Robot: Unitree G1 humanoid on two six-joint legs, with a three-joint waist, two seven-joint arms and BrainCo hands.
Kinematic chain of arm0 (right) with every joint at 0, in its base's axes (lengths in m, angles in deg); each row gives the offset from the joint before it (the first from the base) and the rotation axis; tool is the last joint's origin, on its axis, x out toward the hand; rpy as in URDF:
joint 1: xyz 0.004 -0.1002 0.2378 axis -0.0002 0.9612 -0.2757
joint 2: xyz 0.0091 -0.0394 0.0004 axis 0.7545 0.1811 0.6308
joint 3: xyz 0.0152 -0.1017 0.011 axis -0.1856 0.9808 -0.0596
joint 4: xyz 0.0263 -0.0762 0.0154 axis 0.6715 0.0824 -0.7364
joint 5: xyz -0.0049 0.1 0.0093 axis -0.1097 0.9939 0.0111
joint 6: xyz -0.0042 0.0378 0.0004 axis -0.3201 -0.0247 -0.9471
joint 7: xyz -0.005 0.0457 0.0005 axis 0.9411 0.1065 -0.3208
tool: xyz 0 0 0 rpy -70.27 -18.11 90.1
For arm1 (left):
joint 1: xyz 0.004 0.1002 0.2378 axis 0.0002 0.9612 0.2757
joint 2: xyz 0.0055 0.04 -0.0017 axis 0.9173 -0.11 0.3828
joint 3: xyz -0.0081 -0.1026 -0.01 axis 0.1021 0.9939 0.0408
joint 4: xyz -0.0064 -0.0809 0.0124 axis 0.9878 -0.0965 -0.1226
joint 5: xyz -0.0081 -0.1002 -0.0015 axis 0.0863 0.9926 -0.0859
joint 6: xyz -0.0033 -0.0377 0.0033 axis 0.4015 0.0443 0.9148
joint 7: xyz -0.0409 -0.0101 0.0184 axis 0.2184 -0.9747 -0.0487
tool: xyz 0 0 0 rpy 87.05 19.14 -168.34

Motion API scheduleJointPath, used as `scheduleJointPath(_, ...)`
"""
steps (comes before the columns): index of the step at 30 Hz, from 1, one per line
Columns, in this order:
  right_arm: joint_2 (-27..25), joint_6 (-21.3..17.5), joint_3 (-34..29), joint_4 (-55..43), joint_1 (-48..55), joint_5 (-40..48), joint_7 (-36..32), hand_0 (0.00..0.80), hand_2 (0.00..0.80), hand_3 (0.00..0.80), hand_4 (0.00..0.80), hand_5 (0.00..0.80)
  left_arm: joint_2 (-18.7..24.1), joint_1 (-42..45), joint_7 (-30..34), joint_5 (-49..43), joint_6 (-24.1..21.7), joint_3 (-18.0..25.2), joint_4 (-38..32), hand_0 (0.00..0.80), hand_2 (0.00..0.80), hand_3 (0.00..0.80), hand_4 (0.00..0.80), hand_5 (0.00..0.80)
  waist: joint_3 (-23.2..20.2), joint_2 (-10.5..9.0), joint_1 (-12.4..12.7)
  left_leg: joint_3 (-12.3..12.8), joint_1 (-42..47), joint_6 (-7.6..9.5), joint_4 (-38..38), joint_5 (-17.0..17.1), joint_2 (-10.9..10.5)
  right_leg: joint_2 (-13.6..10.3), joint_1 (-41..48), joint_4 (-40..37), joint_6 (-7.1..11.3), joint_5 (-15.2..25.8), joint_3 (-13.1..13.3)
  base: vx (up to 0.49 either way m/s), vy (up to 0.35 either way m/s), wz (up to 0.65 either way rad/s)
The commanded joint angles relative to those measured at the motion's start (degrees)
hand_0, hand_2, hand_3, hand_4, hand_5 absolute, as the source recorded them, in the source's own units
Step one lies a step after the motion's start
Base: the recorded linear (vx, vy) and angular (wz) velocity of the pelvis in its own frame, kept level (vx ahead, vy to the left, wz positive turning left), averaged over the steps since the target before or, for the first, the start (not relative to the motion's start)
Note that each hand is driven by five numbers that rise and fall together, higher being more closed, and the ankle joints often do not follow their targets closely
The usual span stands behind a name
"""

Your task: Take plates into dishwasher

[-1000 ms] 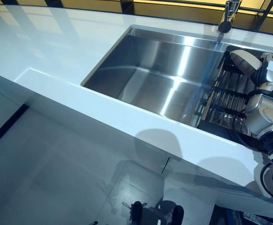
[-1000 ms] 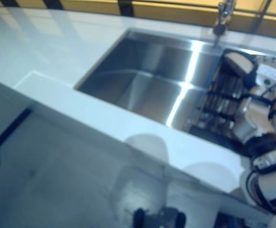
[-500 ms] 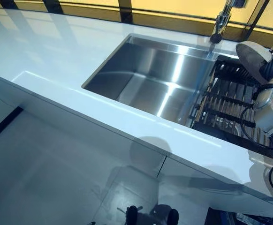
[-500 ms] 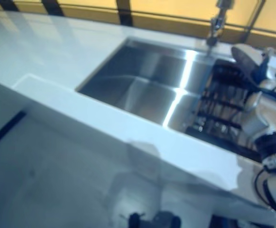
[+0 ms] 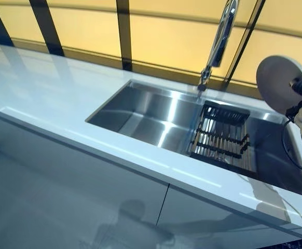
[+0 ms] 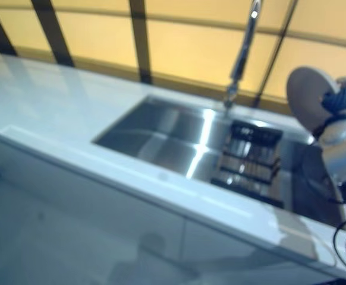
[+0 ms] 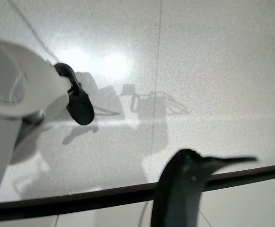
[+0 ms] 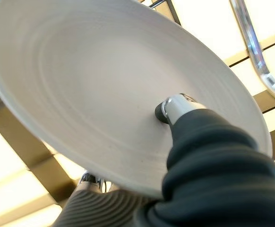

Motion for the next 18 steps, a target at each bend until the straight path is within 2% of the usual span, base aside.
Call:
scheduleJointPath(1, -2.1, 0.7, -1.3, 1.1, -1.0, 4.5, -2.3, 0.800, 0.800, 0.800, 0.800, 0.800, 0.7, 0.5, -0.1, -3.7, -0.8, -0.8, 4.8, 0.000, 0.000, 0.000, 0.000, 0.000, -5.0, -1.61, 0.2, 2.9, 2.5, -0.08, 0.1, -6.4, 1.7, -1.9, 3.1, 0.3, 5.37, -4.5, -0.2, 0.011, -0.005, -0.20)
scheduleJointPath(3, -2.6, 1.2, -1.8, 1.8, -0.7, 5.0, -3.6, 0.800, 0.800, 0.800, 0.800, 0.800, 0.6, 0.3, -0.2, -3.6, -0.8, -0.3, 5.6, 0.000, 0.000, 0.000, 0.000, 0.000, -5.6, -1.90, -0.5, 3.2, 3.1, 0.04, 0.7, -7.0, 1.7, -1.5, 3.4, 0.5, 4.88, -4.9, 0.8, 0.003, 0.019, -0.24)
scheduleJointPath(6, -3.1, 0.9, -2.0, 3.2, -0.4, 5.7, -6.4, 0.800, 0.800, 0.800, 0.800, 0.800, 0.5, -0.1, -0.1, -3.2, -1.5, 0.1, 7.1, 0.000, 0.000, 0.000, 0.000, 0.000, -5.9, -2.87, -0.9, 2.1, 2.2, 0.10, 7.5, -10.1, 1.3, -1.9, 3.3, 1.3, 4.24, -5.2, 2.8, 0.008, 0.035, -0.17)
scheduleJointPath(7, -2.5, -0.4, -0.6, 4.7, -1.3, 7.2, -8.2, 0.800, 0.800, 0.800, 0.800, 0.800, 0.2, -0.2, -0.5, -2.0, -1.5, 0.5, 7.4, 0.000, 0.000, 0.000, 0.000, 0.000, -5.3, -3.83, 0.1, -3.1, 0.2, 0.42, 14.9, -13.3, -0.3, -2.4, 3.5, 2.1, 4.02, -4.7, 5.8, 0.006, 0.139, -0.35)
scheduleJointPath(8, -1.8, -0.6, 0.0, 5.7, -2.1, 8.1, -9.0, 0.800, 0.800, 0.800, 0.800, 0.800, 0.2, -0.5, -0.6, -1.2, -1.0, 1.0, 6.6, 0.000, 0.000, 0.000, 0.000, 0.000, -5.0, -4.25, 0.8, -6.2, -0.7, 1.01, 16.2, -14.2, -1.7, -2.8, 3.1, 2.1, 4.22, -3.9, 7.5, 0.002, 0.191, -0.67)
scheduleJointPath(9, -1.4, -1.4, 0.1, 6.7, -2.3, 8.0, -9.8, 0.800, 0.800, 0.800, 0.800, 0.800, 0.1, -0.8, -0.5, -1.1, -0.6, 1.3, 6.1, 0.000, 0.000, 0.000, 0.000, 0.000, -4.8, -4.10, 1.1, -7.4, -0.1, 1.60, 15.2, -14.4, -2.2, -2.9, 2.9, 2.0, 4.49, -3.3, 8.5, -0.060, 0.218, -0.98)
scheduleJointPath(11, -0.8, -2.2, -1.7, 7.7, 0.6, 7.9, -8.8, 0.800, 0.800, 0.800, 0.800, 0.800, 0.3, -2.3, 0.6, -5.1, -0.9, 0.2, 5.3, 0.000, 0.000, 0.000, 0.000, 0.000, -4.7, -3.28, -0.1, -5.4, 1.6, 2.91, 11.8, -13.5, -2.5, -3.5, 0.1, 3.2, 6.62, -0.9, 9.3, -0.102, 0.218, -1.23)
scheduleJointPath(12, -0.8, -2.0, -2.7, 7.2, 2.1, 7.6, -8.6, 0.800, 0.800, 0.800, 0.800, 0.800, 1.1, -2.6, 1.1, -5.1, -1.0, -0.3, 5.0, 0.000, 0.000, 0.000, 0.000, 0.000, -4.7, -3.06, -0.6, -4.9, 2.0, 3.05, 11.0, -13.3, -2.5, -4.2, -1.3, 4.0, 7.39, -0.1, 9.1, -0.130, 0.208, -1.00)
scheduleJointPath(13, -1.3, -2.0, -4.5, 6.2, 4.6, 8.0, -9.1, 0.800, 0.800, 0.800, 0.800, 0.800, 2.0, -2.9, 1.7, -6.3, -1.1, -0.5, 4.9, 0.000, 0.000, 0.000, 0.000, 0.000, -4.6, -2.76, -1.2, -3.8, 2.6, 3.06, 9.8, -13.1, -2.5, -5.2, -3.1, 4.8, 8.03, 1.7, 7.7, -0.092, 0.140, -0.65)
scheduleJointPath(15, -1.4, -2.3, -5.5, 6.0, 5.8, 7.7, -9.6, 0.800, 0.800, 0.800, 0.800, 0.800, 2.5, -3.0, 1.6, -6.5, -1.3, -0.8, 5.0, 0.000, 0.000, 0.000, 0.000, 0.000, -4.5, -2.59, -1.3, -3.2, 3.1, 2.99, 9.0, -12.7, -2.4, -5.3, -3.9, 5.1, 8.20, 2.3, 6.9, -0.083, 0.089, -0.56)
scheduleJointPath(16, -1.6, -2.5, -5.9, 5.8, 6.4, 7.8, -10.1, 0.800, 0.800, 0.800, 0.800, 0.800, 3.0, -3.1, 1.3, -6.3, -1.5, -0.9, 5.4, 0.000, 0.000, 0.000, 0.000, 0.000, -4.4, -2.21, -1.6, -2.7, 3.4, 2.85, 8.1, -12.1, -2.3, -5.2, -4.8, 5.8, 8.24, 2.5, 5.7, -0.170, 0.114, -0.84)
scheduleJointPath(17, -1.5, -3.0, -6.8, 5.4, 7.3, 6.5, -11.3, 0.800, 0.800, 0.800, 0.800, 0.800, 3.8, -3.0, 0.6, -5.0, -1.2, -0.2, 5.4, 0.000, 0.000, 0.000, 0.000, 0.000, -4.5, -1.63, -1.4, -0.9, 3.9, 2.75, 6.0, -10.9, -2.1, -5.2, -5.3, 7.2, 8.17, 2.2, 3.0, -0.159, 0.095, -0.68)
scheduleJointPath(18, -1.5, -2.9, -6.9, 5.3, 7.5, 6.2, -11.4, 0.800, 0.800, 0.800, 0.800, 0.800, 3.9, -3.0, 0.5, -5.0, -1.2, -0.1, 5.4, 0.000, 0.000, 0.000, 0.000, 0.000, -4.5, -1.56, -1.3, -0.7, 4.0, 2.74, 5.7, -10.7, -2.1, -5.2, -5.4, 7.4, 8.16, 2.2, 2.8, -0.196, 0.094, -0.95)
